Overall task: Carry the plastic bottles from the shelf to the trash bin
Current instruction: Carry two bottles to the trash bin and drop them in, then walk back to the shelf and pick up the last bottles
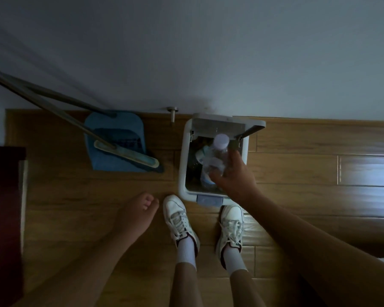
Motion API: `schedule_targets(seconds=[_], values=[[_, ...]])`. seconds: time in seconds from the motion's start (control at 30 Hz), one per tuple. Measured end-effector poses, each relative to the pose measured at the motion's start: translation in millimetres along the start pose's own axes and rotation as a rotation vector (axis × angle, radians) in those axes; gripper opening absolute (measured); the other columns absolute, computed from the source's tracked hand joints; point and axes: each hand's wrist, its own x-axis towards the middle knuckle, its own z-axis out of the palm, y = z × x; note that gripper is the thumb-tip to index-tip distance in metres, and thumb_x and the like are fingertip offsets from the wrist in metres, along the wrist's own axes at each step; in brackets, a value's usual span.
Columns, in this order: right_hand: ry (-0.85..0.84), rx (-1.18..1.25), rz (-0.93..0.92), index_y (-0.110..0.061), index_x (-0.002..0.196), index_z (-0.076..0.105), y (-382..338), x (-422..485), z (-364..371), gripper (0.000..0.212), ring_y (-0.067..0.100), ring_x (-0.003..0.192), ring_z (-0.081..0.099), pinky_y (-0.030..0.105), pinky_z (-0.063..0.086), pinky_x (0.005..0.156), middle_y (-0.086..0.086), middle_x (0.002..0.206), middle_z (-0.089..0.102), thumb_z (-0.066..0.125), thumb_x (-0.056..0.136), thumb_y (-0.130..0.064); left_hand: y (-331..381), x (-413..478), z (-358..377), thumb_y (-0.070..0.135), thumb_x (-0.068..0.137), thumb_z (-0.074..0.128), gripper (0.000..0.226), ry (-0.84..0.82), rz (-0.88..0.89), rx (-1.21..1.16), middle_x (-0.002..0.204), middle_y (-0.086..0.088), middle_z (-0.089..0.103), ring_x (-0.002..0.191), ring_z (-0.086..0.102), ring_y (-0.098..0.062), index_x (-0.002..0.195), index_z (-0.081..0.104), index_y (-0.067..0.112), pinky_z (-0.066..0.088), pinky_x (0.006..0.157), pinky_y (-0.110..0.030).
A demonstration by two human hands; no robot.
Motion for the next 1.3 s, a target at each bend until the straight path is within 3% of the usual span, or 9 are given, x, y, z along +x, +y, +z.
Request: schedule_targets(seconds=[0.2, 0.33, 0.47, 0.57, 0.73, 0.87, 1.0, 1.2, 1.3], values=[[-0.099, -0.073, 0.156, -0.018, 0.125, 0.054, 6, -3, 13, 0.039, 0.012, 0.087, 0.065, 0.033, 0.057, 0.076, -0.001, 0.103, 0.069, 0.065, 0.090, -0.032, 1, 0, -5, 0.042, 0.101, 0.048, 0.036, -0.017, -0.032, -0.034, 0.113, 0.000, 0.068, 0.091, 0.060, -0.009, 0.124, 0.061, 0.018, 0.051, 0.079, -0.030], [-0.080, -0.100, 0.233, -0.014, 0.116, 0.062, 14, -16, 2, 0.029, 0.006, 0.073, 0.059, 0.023, 0.044, 0.061, -0.008, 0.083, 0.063, 0.063, 0.090, -0.026, 21, -13, -11, 0.041, 0.102, 0.046, 0.043, 0.012, -0.062, -0.114, 0.121, -0.004, 0.066, 0.094, 0.053, -0.010, 0.132, 0.058, 0.012, 0.042, 0.079, -0.029], [-0.138, -0.067, 0.364, -0.011, 0.108, 0.069, 25, -49, -27, 0.027, 0.016, 0.074, 0.064, 0.025, 0.045, 0.060, 0.008, 0.097, 0.073, 0.064, 0.089, -0.030, 36, -54, -23, 0.042, 0.102, 0.047, 0.030, -0.008, -0.054, -0.172, 0.097, 0.013, 0.058, 0.095, 0.057, -0.011, 0.120, 0.062, 0.023, 0.043, 0.072, -0.027], [-0.148, -0.025, 0.412, -0.016, 0.102, 0.069, 29, -87, -54, 0.021, 0.021, 0.084, 0.071, 0.028, 0.052, 0.065, 0.008, 0.100, 0.074, 0.065, 0.087, -0.030, 41, -97, -41, 0.043, 0.101, 0.047, 0.030, -0.042, -0.073, -0.227, 0.100, 0.010, 0.062, 0.099, 0.061, -0.013, 0.115, 0.063, 0.022, 0.049, 0.077, -0.030], [-0.065, 0.088, 0.422, -0.020, 0.096, 0.068, 14, -166, -113, 0.017, 0.022, 0.086, 0.072, 0.031, 0.048, 0.065, 0.003, 0.090, 0.075, 0.065, 0.084, -0.031, 62, -179, -82, 0.043, 0.101, 0.046, 0.031, 0.030, -0.079, -0.239, 0.106, 0.002, 0.066, 0.092, 0.062, -0.013, 0.115, 0.064, 0.021, 0.046, 0.067, -0.027], [0.011, 0.157, 0.414, -0.017, 0.101, 0.070, -3, -238, -162, 0.017, 0.022, 0.087, 0.072, 0.040, 0.055, 0.078, 0.004, 0.091, 0.075, 0.064, 0.089, -0.027, 91, -235, -117, 0.043, 0.100, 0.046, 0.030, 0.014, -0.014, -0.218, 0.109, 0.002, 0.066, 0.102, 0.063, -0.017, 0.113, 0.064, 0.022, 0.048, 0.073, -0.030], [0.088, 0.197, 0.411, -0.013, 0.109, 0.070, -25, -309, -213, 0.023, 0.024, 0.090, 0.071, 0.042, 0.055, 0.084, 0.006, 0.094, 0.075, 0.063, 0.091, -0.027, 133, -277, -146, 0.042, 0.101, 0.045, 0.029, 0.023, 0.074, -0.196, 0.108, 0.003, 0.067, 0.099, 0.064, -0.015, 0.114, 0.063, 0.023, 0.046, 0.069, -0.027], [0.240, 0.215, 0.397, -0.021, 0.111, 0.065, -41, -390, -263, 0.024, 0.011, 0.089, 0.066, 0.031, 0.055, 0.078, -0.004, 0.099, 0.069, 0.062, 0.093, -0.036, 187, -309, -165, 0.039, 0.102, 0.044, 0.026, -0.035, 0.271, -0.151, 0.103, 0.005, 0.067, 0.097, 0.064, -0.014, 0.109, 0.064, 0.024, 0.048, 0.074, -0.033], [0.350, 0.303, 0.447, -0.021, 0.113, 0.063, -33, -417, -268, 0.025, 0.011, 0.092, 0.066, 0.025, 0.052, 0.075, -0.003, 0.104, 0.069, 0.059, 0.095, -0.037, 208, -305, -165, 0.033, 0.102, 0.047, 0.018, -0.097, 0.318, -0.134, 0.101, 0.003, 0.070, 0.096, 0.066, -0.017, 0.096, 0.064, 0.029, 0.052, 0.081, -0.040]])
